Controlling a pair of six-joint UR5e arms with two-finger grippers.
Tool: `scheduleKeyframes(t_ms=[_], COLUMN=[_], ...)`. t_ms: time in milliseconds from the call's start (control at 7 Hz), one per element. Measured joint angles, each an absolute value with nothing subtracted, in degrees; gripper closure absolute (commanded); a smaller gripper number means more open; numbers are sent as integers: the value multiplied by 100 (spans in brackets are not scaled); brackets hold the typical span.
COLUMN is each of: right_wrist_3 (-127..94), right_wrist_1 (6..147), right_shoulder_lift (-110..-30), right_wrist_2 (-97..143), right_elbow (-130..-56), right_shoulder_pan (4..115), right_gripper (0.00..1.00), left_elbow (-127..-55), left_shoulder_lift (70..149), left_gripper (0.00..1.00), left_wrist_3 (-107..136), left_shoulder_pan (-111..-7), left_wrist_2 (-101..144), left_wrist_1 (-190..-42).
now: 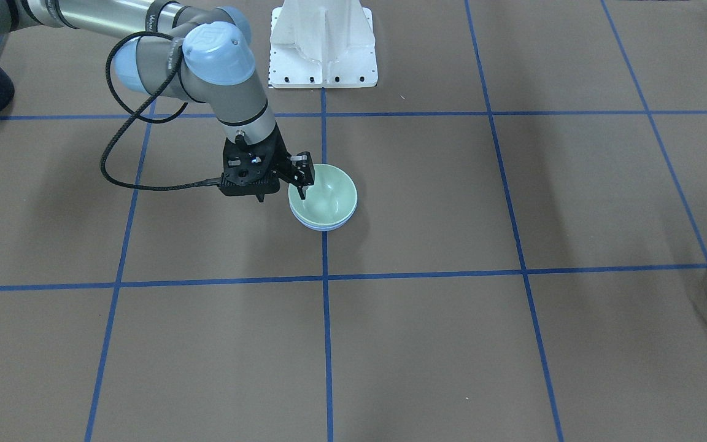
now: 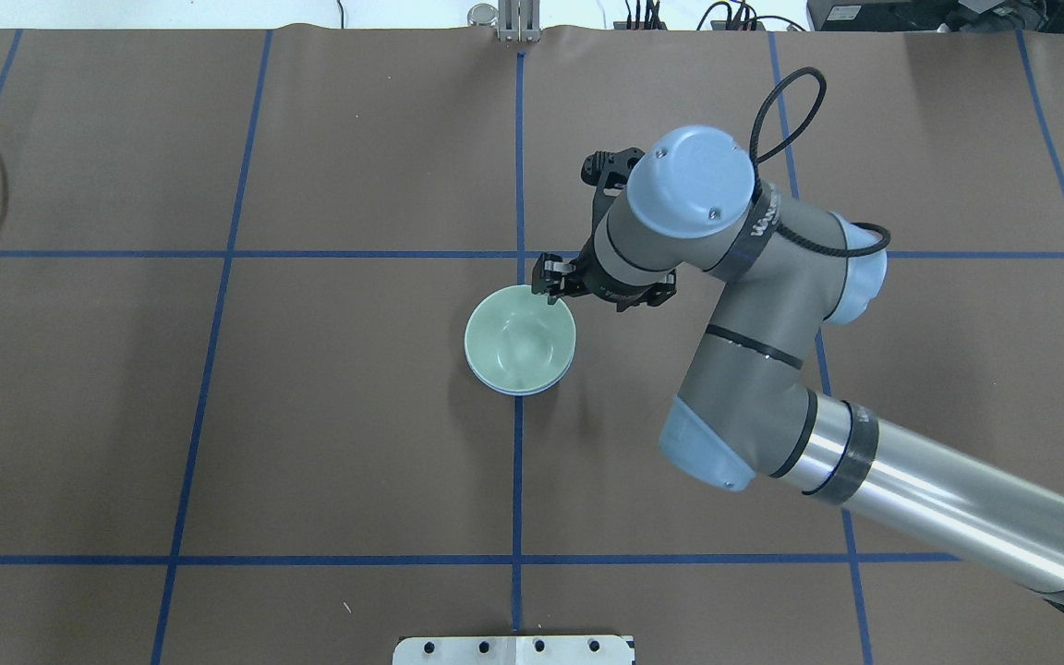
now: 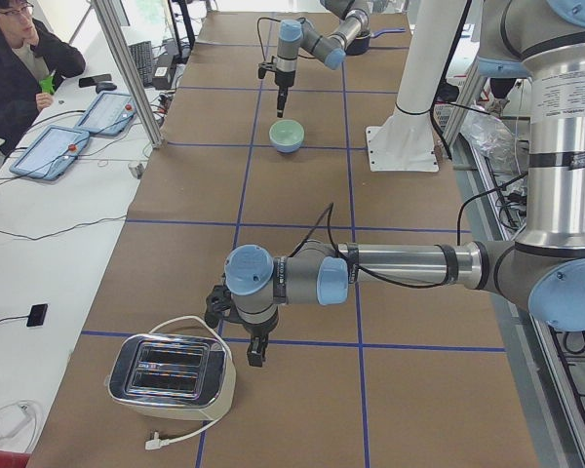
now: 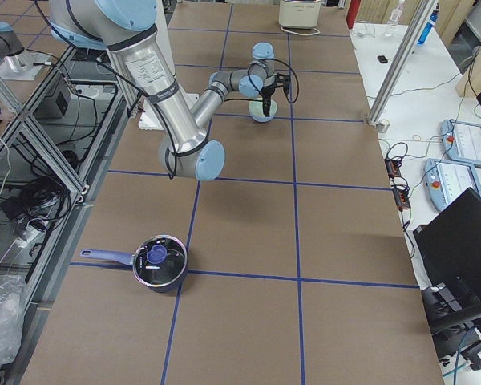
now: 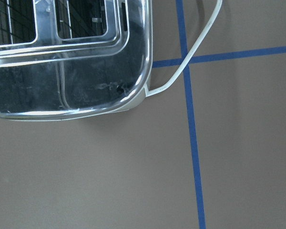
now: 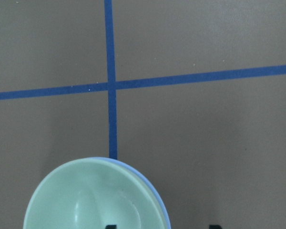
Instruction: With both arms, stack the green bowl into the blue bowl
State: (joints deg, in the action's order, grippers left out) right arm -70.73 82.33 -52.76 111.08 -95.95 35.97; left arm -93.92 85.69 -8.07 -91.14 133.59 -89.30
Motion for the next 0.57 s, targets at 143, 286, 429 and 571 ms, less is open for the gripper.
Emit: scheduleKeyframes(t_ms=[143,286,429,571], right_wrist_3=[-6690,-6099,-5437,-4721], right_wrist_1=[8388,8669,8877,8964], right_shoulder_lift=[-5368,-5478,-5640,-5902], right_wrist_2=[11357,11561,11795,12130], right_elbow=[-9607,-9614,-9612,-9588], right_shoulder_pan=[3956,4401,4896,5483], right_gripper=[0,0,0,0], left_elbow=[-9394,-9403,-9430,-9471], left_shoulder_lift=[8569,8569,8569,8572], left_gripper=[2,2,2,2], left_wrist_3=[-799,-782,-615,-292], left_shoulder_pan=[-9114,-9114,-9114,-9115], left_wrist_2=[13359,13359,13410,13553], left_wrist_1=[-8927,-8915,-8897,-8886])
